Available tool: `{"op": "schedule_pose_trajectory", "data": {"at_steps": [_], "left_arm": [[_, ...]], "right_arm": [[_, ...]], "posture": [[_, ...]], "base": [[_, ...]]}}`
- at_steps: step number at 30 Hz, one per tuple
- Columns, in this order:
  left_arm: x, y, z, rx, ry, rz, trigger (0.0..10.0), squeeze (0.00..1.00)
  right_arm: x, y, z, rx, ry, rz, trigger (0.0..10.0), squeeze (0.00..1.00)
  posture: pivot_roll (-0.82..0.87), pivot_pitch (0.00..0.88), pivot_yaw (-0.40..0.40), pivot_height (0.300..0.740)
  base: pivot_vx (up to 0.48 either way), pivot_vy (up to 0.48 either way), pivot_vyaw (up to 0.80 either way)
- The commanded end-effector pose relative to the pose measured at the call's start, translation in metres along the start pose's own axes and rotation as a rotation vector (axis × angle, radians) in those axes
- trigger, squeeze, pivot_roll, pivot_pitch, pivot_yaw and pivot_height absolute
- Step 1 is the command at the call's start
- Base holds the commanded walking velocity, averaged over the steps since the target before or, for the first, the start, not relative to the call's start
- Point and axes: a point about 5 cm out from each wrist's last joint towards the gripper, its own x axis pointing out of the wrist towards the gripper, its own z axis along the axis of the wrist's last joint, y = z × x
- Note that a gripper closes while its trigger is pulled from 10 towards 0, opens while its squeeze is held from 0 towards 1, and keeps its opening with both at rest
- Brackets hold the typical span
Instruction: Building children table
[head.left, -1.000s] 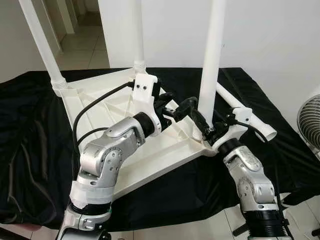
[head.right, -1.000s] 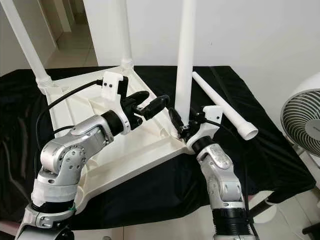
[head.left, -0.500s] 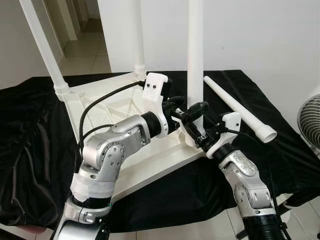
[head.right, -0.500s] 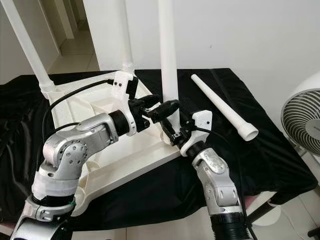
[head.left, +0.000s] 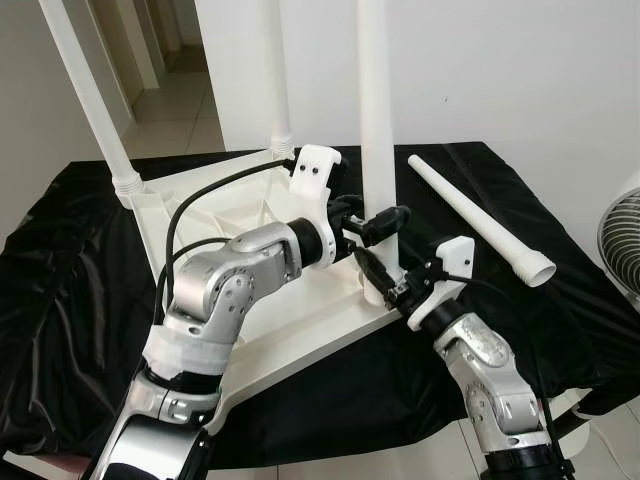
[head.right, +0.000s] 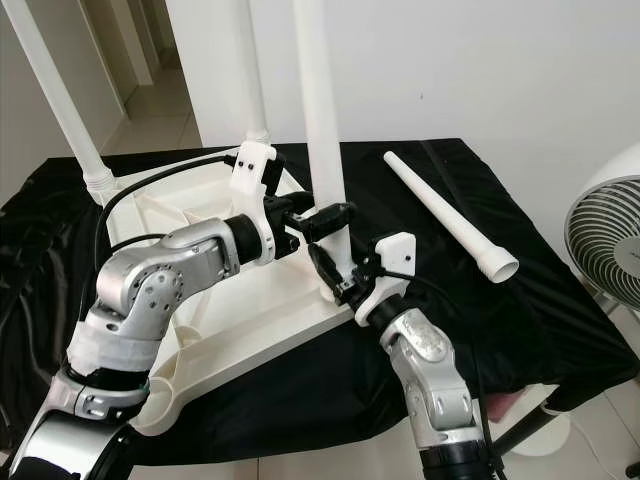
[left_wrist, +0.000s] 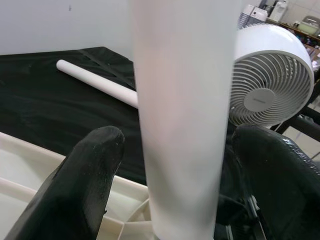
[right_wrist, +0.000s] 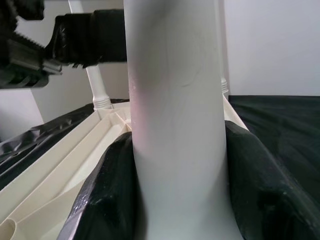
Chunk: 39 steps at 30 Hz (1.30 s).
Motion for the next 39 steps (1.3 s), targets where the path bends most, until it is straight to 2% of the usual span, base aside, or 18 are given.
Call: {"op": "schedule_pose_trajectory", "data": {"at_steps": [1,11,18,19,22,27,32,39], "left_arm": [[0.000,-0.002,0.005,0.008,-0.006,-0.132,10.0,0.00],[0.000,0.014,0.025,0.024,-0.010,-0.093,10.0,0.00],[0.000,0.015,0.027,0.028,0.018,-0.121,10.0,0.00],[0.001,0.012,0.025,0.021,0.031,-0.137,0.0,0.00],[0.001,0.008,0.023,0.007,0.046,-0.164,0.0,0.00],[0.002,0.005,0.021,-0.062,0.068,-0.190,0.0,0.00],[0.001,-0.002,0.021,-0.082,0.070,-0.222,0.0,0.00],[0.000,0.000,0.026,-0.111,0.036,-0.210,0.0,0.00]], "right_arm": [[0.000,0.004,0.001,-0.014,-0.012,0.017,10.0,0.00],[-0.010,0.005,-0.010,-0.012,0.029,-0.018,10.0,0.00],[-0.010,0.004,-0.010,-0.014,0.025,-0.040,10.0,0.00],[-0.009,0.004,-0.008,-0.029,0.016,-0.043,10.0,0.00],[-0.007,0.003,-0.004,-0.061,0.002,-0.047,10.0,0.00],[-0.004,0.005,0.000,-0.136,-0.019,-0.048,10.0,0.00],[0.001,0.007,0.003,-0.150,-0.034,-0.049,10.0,0.00],[0.003,0.007,0.002,-0.166,-0.019,-0.052,10.0,0.00]], "posture": [[-0.07,0.000,0.081,0.740],[-0.07,0.019,0.099,0.740],[-0.07,0.027,0.106,0.740],[-0.07,0.030,0.108,0.740],[-0.07,0.030,0.108,0.740],[-0.07,0.033,0.109,0.740],[-0.06,0.037,0.102,0.740],[-0.06,0.038,0.094,0.740]], "base": [[0.000,0.000,0.00],[0.000,0.000,0.00],[0.000,0.000,0.00],[0.000,0.000,0.00],[0.000,0.000,0.00],[0.000,0.000,0.00],[0.000,0.000,0.00],[0.000,0.000,0.00]]}}
